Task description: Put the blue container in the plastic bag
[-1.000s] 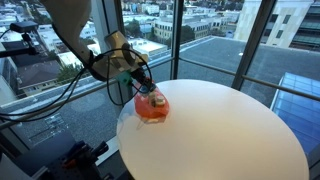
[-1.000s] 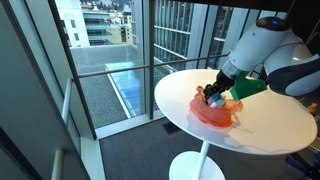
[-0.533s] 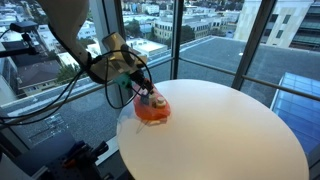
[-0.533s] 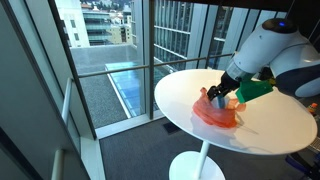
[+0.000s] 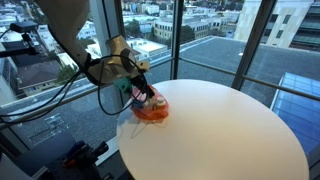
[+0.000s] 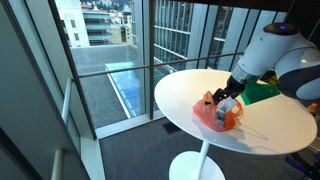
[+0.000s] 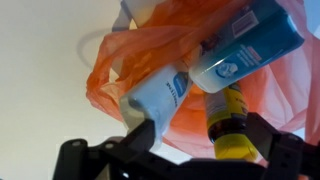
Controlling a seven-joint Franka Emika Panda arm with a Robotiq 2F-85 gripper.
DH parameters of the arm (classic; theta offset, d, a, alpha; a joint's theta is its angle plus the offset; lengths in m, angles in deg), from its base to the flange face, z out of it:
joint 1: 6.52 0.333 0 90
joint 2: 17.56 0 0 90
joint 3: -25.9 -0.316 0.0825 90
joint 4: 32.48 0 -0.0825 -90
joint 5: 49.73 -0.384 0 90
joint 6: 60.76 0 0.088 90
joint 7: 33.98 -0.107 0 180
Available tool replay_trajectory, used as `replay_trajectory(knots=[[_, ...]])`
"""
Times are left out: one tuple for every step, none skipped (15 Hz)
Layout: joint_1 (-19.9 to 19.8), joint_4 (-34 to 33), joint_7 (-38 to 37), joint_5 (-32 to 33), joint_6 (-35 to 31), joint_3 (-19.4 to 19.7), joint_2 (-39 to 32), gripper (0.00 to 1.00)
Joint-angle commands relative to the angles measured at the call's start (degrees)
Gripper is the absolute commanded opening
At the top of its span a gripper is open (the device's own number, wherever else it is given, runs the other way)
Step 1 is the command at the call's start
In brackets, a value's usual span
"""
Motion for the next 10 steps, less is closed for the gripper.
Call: replay_trajectory(knots=[[-5.92,2.59,12.03,-12.83,4.67,-5.60,2.63,1.00],[-8.54,2.29,16.08,-17.36,7.12,-8.00,3.12,1.00],[-9.49,1.73,19.17,-21.02,9.12,-8.75,3.33,1.00],[-10.66,1.01,21.89,-24.13,11.42,-9.45,3.67,1.00],[-11.39,0.42,23.63,-26.13,13.32,-9.64,4.07,1.00],[-12.07,-0.18,25.05,-27.63,15.03,-9.72,4.44,1.00],[-12.68,-0.68,26.27,-28.97,16.59,-9.84,4.82,1.00],[-13.19,-1.12,27.19,-29.90,18.10,-9.86,5.34,1.00],[-13.65,-1.45,27.97,-30.71,19.27,-9.91,5.70,1.00],[-14.01,-1.79,28.45,-31.12,20.34,-9.92,6.10,1.00]])
